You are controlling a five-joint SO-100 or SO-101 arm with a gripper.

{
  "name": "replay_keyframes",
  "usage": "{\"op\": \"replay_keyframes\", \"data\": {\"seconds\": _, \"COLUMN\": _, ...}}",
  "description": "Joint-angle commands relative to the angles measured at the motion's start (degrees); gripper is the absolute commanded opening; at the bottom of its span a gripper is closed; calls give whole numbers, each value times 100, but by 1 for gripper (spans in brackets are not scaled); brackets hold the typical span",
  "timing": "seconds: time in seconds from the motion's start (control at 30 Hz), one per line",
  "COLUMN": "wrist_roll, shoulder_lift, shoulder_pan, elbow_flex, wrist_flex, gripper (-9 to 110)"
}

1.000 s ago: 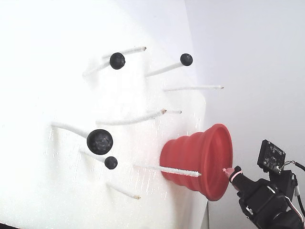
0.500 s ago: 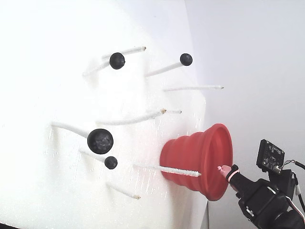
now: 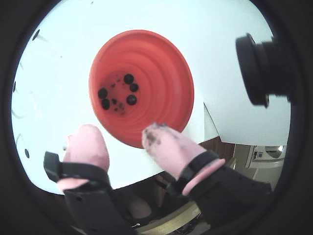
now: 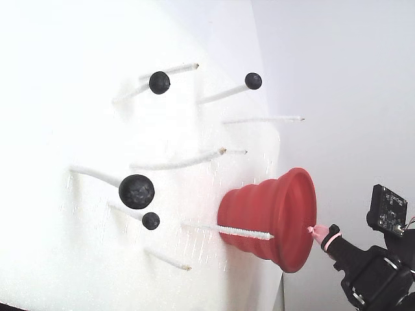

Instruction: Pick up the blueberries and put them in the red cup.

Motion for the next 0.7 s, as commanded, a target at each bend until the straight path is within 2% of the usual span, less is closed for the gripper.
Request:
{"op": "replay_keyframes", "data": {"seconds": 0.0, "wrist_roll": 114, "shoulder_lift": 677, "shoulder_pan": -202, "elbow_flex": -88, "wrist_flex": 176, "gripper": 16}}
{"op": "replay_keyframes", "data": {"seconds": 0.67, "wrist_roll": 290, "shoulder_lift": 1063, "shoulder_pan": -1143, "elbow_flex": 431, "wrist_flex": 677, "gripper": 15}}
